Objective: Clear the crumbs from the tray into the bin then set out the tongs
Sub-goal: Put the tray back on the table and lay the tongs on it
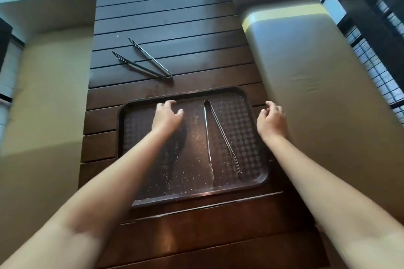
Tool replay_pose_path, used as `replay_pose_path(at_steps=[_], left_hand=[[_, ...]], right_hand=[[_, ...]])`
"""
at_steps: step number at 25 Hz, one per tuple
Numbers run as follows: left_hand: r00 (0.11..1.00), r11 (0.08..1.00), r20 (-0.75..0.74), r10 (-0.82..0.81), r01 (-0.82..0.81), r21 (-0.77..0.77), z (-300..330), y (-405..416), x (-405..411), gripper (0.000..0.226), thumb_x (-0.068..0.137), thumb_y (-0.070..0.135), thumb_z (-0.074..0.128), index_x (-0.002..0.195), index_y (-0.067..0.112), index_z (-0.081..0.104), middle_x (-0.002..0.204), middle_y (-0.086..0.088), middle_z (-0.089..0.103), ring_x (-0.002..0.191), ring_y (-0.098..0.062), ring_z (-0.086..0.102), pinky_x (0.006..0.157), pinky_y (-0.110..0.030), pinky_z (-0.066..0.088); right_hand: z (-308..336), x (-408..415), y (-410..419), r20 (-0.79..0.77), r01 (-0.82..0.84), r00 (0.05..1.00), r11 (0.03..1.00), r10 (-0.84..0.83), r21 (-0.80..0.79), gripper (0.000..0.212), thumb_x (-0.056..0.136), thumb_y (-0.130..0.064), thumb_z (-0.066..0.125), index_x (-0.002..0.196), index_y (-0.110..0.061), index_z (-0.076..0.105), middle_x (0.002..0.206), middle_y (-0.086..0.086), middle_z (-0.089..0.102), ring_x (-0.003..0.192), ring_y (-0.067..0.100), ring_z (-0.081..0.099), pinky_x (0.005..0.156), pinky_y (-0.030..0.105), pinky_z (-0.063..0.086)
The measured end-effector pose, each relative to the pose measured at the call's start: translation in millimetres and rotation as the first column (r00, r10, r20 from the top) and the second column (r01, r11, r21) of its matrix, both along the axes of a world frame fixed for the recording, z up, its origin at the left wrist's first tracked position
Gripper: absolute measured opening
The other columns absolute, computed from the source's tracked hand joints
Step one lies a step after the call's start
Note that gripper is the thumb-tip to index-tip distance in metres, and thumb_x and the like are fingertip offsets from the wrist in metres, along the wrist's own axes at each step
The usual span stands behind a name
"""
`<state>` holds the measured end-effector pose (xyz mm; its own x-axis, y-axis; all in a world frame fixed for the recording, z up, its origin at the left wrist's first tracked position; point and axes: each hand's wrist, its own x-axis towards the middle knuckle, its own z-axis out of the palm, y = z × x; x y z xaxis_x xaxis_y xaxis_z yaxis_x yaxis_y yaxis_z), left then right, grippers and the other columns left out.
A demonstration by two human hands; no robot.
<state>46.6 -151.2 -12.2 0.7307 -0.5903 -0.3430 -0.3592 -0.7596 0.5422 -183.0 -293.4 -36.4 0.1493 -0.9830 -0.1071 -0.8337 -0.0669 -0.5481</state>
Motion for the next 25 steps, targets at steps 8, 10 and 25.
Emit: replay_pose_path(at_steps=[8, 10, 25], left_hand=[[0.905, 0.961, 0.369, -0.21, 0.122, 0.249, 4.1, -45.0, 115.1, 0.053, 0.089, 0.021, 0.051, 0.14, 0.022, 0.039, 0.142, -0.014, 0.031, 0.128, -0.035, 0.032, 0.104, -0.047, 0.033], [0.877, 0.927, 0.39, -0.281, 0.143, 0.346, 0.9, -54.9, 135.9, 0.062, 0.087, 0.015, 0.052, 0.144, 0.028, 0.03, 0.147, -0.012, 0.026, 0.132, -0.035, 0.027, 0.106, -0.05, 0.029], [0.671, 0.771, 0.431, -0.604, 0.355, 0.528, -21.3, -87.7, 178.9, 0.062, 0.092, -0.004, 0.029, 0.145, 0.028, 0.026, 0.138, -0.01, 0.045, 0.127, -0.032, 0.041, 0.11, -0.051, 0.021]], right_hand=[[-16.3, 37.4, -40.0, -0.149, -0.171, 0.969, 0.972, 0.196, 0.161, 0.049, 0.096, -0.033, 0.038, 0.143, -0.019, 0.034, 0.152, 0.003, 0.028, 0.14, 0.023, 0.022, 0.112, 0.041, 0.021], [-21.3, 43.9, -40.6, -0.212, -0.214, 0.944, 0.957, 0.255, 0.197, 0.051, 0.097, -0.037, 0.034, 0.146, -0.024, 0.025, 0.155, -0.001, 0.019, 0.143, 0.021, 0.013, 0.113, 0.046, 0.014], [-41.3, 46.6, -31.0, -0.265, -0.188, 0.943, 0.979, 0.202, 0.075, 0.048, 0.099, -0.027, 0.033, 0.146, -0.026, 0.025, 0.156, -0.004, 0.017, 0.144, 0.019, 0.008, 0.113, 0.051, 0.005]])
